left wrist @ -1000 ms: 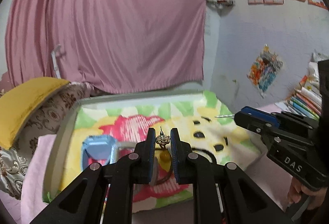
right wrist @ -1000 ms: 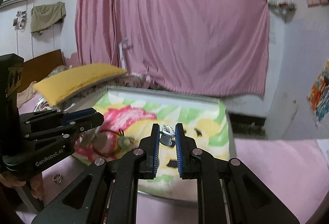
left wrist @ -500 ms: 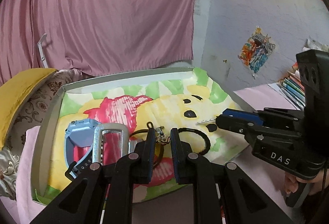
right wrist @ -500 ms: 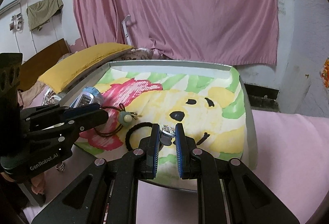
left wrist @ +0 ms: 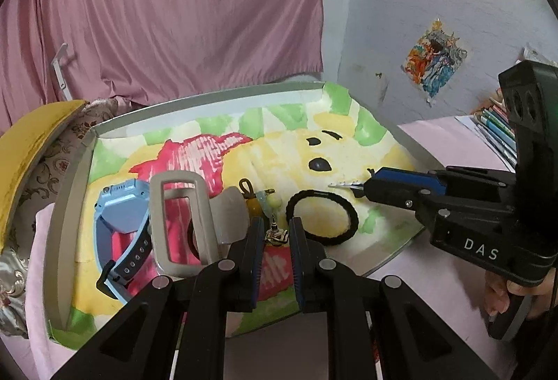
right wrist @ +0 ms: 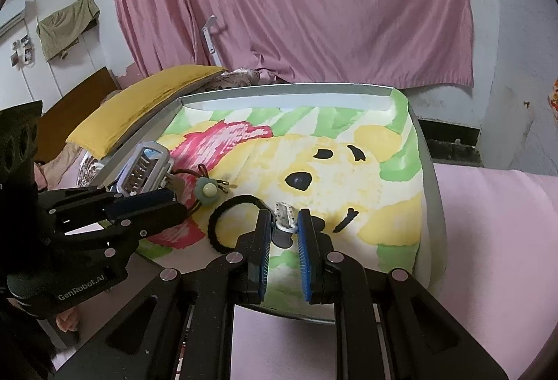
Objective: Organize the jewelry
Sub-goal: 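Carry the earring into the tray with the left tool while the right tool drops the keychain there, then withdraw both tools from the tray back over the bed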
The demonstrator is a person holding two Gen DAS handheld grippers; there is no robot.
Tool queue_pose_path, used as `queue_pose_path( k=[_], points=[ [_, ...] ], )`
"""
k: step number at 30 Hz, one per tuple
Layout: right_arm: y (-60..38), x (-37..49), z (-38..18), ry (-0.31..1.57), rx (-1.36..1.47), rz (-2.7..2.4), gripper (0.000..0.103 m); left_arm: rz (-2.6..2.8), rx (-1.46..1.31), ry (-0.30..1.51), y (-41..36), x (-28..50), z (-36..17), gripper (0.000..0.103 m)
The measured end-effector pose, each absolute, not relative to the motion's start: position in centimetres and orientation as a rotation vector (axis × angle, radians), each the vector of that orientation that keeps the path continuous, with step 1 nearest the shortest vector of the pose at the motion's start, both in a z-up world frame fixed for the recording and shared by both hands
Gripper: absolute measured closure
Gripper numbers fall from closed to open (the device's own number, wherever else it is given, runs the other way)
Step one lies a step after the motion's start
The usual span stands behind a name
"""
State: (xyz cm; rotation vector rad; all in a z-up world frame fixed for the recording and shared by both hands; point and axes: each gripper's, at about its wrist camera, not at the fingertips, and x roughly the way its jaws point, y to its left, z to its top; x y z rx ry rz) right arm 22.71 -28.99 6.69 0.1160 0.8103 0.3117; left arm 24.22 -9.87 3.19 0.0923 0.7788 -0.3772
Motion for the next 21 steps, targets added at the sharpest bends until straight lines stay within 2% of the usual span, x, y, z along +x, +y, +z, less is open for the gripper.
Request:
queue_pose_path(
  k=[4,6,8,13,15,17,19,21],
  points=[
    [-29.0,22.8,6.6,0.812,0.126,0.312,0.087,-0.380,0.084,0.775,-9.9,24.1,3.3,0.089],
    [-29.0,22.7,6.6,0.808,0.131,0.307,0.082,-0.376,0.077,0.767,-9.7,24.0,3.4,0.089],
    [-29.2,22.5,6.7,0.799,0.141,0.302,0.072,-0.371,0.074,0.749,-9.5,23.9,3.7,0.089],
    [-29.3,21.5,7.4,0.747,0.151,0.288,0.071,-0.364,0.051,0.690,-8.8,23.0,5.1,0.087],
    [-29.5,20.8,8.0,0.713,0.148,0.277,0.065,-0.351,0.041,0.658,-8.5,22.5,5.7,0.079],
    [-29.5,19.6,9.0,0.658,0.149,0.272,0.055,-0.347,0.018,0.629,-7.9,21.9,6.2,0.062],
    [-29.6,18.8,9.7,0.617,0.138,0.264,0.050,-0.335,-0.020,0.588,-7.0,20.9,6.9,0.050],
    [-29.5,17.4,10.8,0.559,0.125,0.256,0.044,-0.319,-0.042,0.549,-6.3,19.9,7.5,0.044]
  ],
)
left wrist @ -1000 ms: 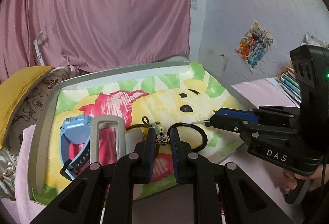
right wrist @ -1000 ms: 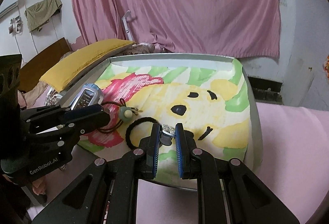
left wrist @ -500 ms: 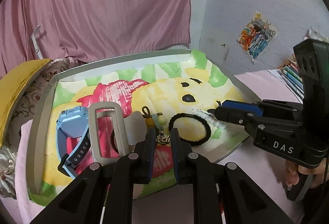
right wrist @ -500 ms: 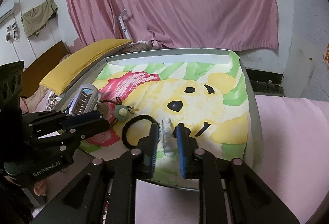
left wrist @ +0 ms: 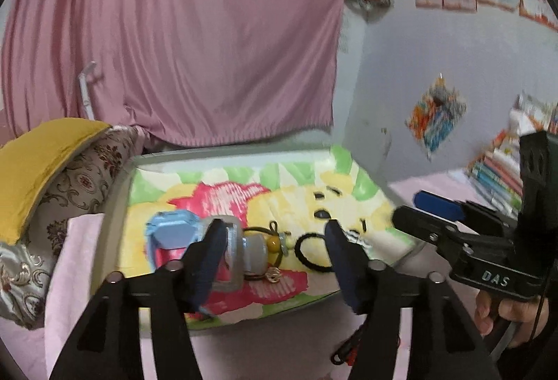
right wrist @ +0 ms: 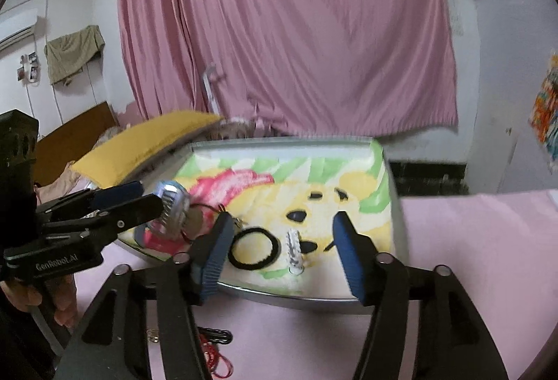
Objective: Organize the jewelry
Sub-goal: 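Withdraw both tools from the tray back over the bed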
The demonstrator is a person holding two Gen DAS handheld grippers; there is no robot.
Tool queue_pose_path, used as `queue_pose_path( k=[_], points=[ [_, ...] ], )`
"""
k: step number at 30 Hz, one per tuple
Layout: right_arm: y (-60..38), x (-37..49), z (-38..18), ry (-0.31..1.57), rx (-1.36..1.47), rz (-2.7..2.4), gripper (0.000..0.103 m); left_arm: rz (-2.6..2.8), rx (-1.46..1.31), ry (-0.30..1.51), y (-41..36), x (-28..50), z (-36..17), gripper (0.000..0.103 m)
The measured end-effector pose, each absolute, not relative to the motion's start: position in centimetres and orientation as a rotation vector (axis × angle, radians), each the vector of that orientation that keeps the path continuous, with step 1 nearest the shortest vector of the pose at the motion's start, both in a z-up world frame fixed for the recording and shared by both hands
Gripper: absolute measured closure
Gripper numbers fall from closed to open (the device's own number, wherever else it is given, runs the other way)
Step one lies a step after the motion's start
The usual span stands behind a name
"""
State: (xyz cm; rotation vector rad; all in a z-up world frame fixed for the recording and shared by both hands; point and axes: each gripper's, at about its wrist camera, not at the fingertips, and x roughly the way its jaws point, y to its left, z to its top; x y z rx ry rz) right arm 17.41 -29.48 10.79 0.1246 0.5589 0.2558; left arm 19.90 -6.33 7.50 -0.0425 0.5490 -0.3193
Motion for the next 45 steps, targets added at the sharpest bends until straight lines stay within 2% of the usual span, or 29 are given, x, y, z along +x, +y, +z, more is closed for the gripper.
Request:
queue_pose_path(
  k=[2,4,8,11,19,36,37,41,45],
  points=[
    [-29.4,16.2,11.6,0.514,0.117,0.254,0.029,-0.304,-0.052,0.515,-5.8,18.9,8.0,0.031],
    [-29.4,14.9,12.4,0.468,0.105,0.245,0.019,-0.281,-0.073,0.469,-5.1,17.7,8.5,0.020],
    [-29.1,12.4,13.7,0.379,0.086,0.234,0.008,-0.260,-0.105,0.417,-4.0,15.6,8.9,0.007],
    [-29.0,10.8,14.4,0.325,0.083,0.235,0.002,-0.235,-0.106,0.384,-3.5,14.1,8.9,0.001],
    [-28.3,8.4,14.4,0.308,0.037,0.275,0.002,-0.222,-0.080,0.396,-2.1,10.8,7.9,0.001],
    [-26.1,8.8,10.3,0.646,-0.097,0.466,0.003,-0.300,-0.008,0.657,-1.3,10.8,3.8,0.002],
    [-25.9,8.9,9.9,0.667,-0.103,0.472,0.006,-0.306,-0.002,0.671,-1.4,10.9,3.5,0.005],
    [-25.5,9.9,8.3,0.753,-0.120,0.479,0.033,-0.321,-0.004,0.735,-1.6,11.8,2.5,0.018],
    [-25.4,10.9,7.2,0.826,-0.109,0.496,0.042,-0.324,-0.001,0.773,-1.8,12.6,2.0,0.024]
  ],
)
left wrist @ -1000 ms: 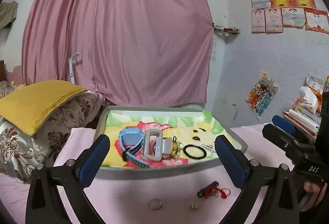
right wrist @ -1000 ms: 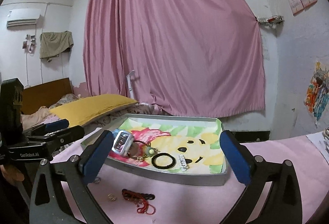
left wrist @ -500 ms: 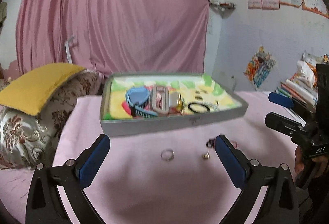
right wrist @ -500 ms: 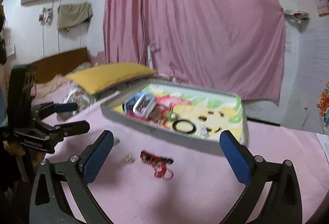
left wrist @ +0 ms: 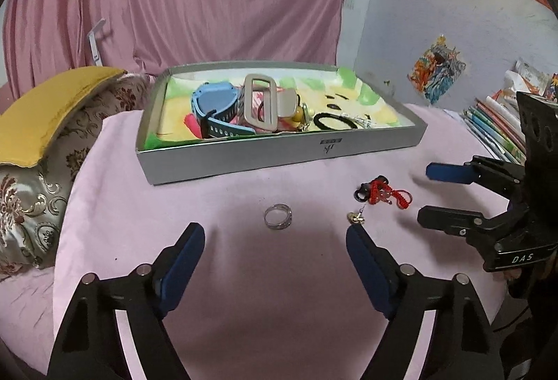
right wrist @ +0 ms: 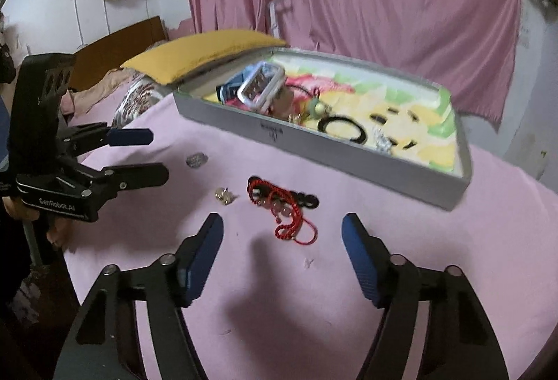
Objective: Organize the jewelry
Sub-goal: 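Withdraw both tools from the tray back over the bed, then grasp the silver ring with the left tool while the right tool grasps the red beaded bracelet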
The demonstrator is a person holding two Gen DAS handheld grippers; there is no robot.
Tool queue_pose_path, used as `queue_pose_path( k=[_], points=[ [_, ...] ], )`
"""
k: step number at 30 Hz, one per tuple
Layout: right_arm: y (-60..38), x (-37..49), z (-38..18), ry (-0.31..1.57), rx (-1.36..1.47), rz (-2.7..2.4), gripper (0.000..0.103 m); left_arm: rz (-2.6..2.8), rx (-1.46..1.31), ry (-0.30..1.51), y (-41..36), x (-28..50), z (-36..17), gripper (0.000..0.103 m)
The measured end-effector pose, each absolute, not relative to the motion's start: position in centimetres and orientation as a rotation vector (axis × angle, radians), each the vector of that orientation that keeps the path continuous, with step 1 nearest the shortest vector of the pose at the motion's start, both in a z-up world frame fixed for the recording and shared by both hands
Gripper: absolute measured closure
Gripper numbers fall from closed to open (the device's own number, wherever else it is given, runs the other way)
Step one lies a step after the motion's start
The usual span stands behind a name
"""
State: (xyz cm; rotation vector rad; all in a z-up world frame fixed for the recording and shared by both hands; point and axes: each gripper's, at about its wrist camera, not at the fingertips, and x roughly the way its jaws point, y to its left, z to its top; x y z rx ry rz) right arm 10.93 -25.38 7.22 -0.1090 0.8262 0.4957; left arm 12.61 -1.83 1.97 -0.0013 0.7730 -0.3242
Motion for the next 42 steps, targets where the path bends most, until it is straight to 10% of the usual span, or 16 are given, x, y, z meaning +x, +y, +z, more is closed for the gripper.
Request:
queue_pose_path(
  k=[22,27,42],
  points=[
    [-23.3,13.2,6.3,0.913,-0.212,0.531,0.079,-0.347,0.116,0.897,-4.5,15.7,1.0,0.061],
    [-23.5,13.1,6.2,0.912,-0.207,0.535,0.090,-0.353,0.139,0.901,-4.6,15.8,1.2,0.084],
    [-24.8,12.0,6.4,0.889,-0.166,0.510,0.099,-0.387,0.058,0.852,-3.8,14.3,1.4,0.084]
  ],
)
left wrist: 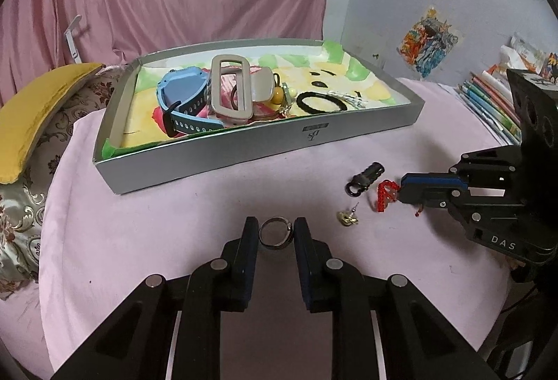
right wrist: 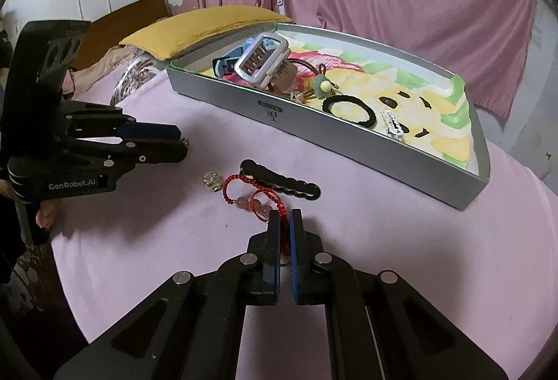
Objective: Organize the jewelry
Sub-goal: 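Grasp the silver ring with the left tool while the right tool grasps the red beaded bracelet, then carry the ring into the tray with the left tool while the right tool releases the bracelet there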
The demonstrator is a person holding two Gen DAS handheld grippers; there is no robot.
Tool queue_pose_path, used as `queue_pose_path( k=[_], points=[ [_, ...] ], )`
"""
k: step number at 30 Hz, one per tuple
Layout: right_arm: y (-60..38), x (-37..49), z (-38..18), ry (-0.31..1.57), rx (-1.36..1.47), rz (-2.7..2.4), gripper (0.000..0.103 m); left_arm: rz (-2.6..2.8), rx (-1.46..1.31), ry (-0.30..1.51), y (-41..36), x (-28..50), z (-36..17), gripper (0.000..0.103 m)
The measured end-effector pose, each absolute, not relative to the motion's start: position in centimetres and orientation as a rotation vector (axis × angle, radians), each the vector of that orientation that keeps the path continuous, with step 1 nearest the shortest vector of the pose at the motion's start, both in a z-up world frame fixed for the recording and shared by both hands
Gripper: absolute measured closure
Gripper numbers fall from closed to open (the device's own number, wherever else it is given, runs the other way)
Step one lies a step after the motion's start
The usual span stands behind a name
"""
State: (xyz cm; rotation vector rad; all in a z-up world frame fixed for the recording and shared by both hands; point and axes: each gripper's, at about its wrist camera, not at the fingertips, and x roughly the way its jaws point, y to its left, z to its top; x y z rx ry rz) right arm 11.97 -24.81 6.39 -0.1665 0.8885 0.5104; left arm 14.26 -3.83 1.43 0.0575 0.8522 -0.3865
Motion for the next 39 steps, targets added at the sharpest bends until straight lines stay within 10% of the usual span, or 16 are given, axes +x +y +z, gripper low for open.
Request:
queue_pose_path(
  k=[39],
  points=[
    [-29.7,16.5,14.2,0.310,0.134,0.278,0.099,-0.243,-0.091,0.253,-7.6,19.4,9.7,0.084]
  ],
)
